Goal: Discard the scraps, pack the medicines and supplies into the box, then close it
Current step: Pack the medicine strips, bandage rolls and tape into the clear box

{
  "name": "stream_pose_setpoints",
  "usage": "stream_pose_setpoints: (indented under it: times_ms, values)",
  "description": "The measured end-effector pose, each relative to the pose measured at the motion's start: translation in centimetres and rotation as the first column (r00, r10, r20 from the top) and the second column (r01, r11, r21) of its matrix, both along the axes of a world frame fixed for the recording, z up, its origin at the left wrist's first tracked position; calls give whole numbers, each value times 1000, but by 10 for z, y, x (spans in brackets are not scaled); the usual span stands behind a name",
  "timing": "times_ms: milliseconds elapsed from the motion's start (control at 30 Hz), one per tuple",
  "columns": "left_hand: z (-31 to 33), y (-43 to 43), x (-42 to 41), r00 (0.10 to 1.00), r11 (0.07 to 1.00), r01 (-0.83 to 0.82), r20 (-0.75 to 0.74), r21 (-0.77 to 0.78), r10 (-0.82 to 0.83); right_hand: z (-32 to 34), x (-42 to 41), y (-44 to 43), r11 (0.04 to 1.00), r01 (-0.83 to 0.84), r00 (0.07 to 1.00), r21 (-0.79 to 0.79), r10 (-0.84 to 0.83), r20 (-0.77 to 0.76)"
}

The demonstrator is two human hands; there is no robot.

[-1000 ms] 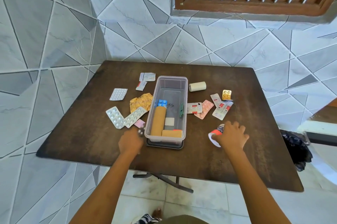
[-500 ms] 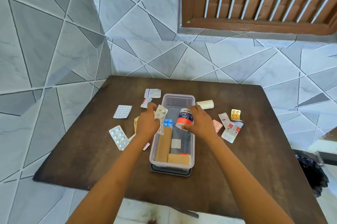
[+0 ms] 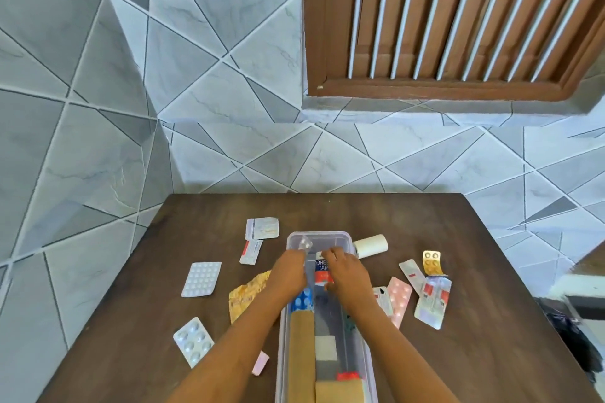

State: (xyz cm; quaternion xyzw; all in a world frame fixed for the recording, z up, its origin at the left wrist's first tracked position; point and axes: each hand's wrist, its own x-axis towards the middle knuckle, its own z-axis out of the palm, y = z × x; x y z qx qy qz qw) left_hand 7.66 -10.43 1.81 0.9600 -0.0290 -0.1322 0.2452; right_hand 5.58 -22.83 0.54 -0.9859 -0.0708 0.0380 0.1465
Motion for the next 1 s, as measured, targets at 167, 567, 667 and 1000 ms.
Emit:
stream_pose_setpoints:
  times_ms: [167, 567, 667, 1000]
  values:
    - [-8, -5, 11, 994, 992, 111, -11, 59, -110, -11, 6, -7, 996, 40, 999, -77, -38, 23]
    - [-2, -20, 14, 973, 989, 133, 183, 61, -142, -5, -17, -30, 992, 121, 982, -17, -117, 147]
    - [12, -44, 24, 948, 983, 179, 264, 26, -180, 1, -19, -52, 970, 235, 967, 62, -240, 86]
    - [-9, -132, 46, 890, 877, 409, 101, 252, -445, -11, -27, -134, 961, 270, 940, -59, -277, -201]
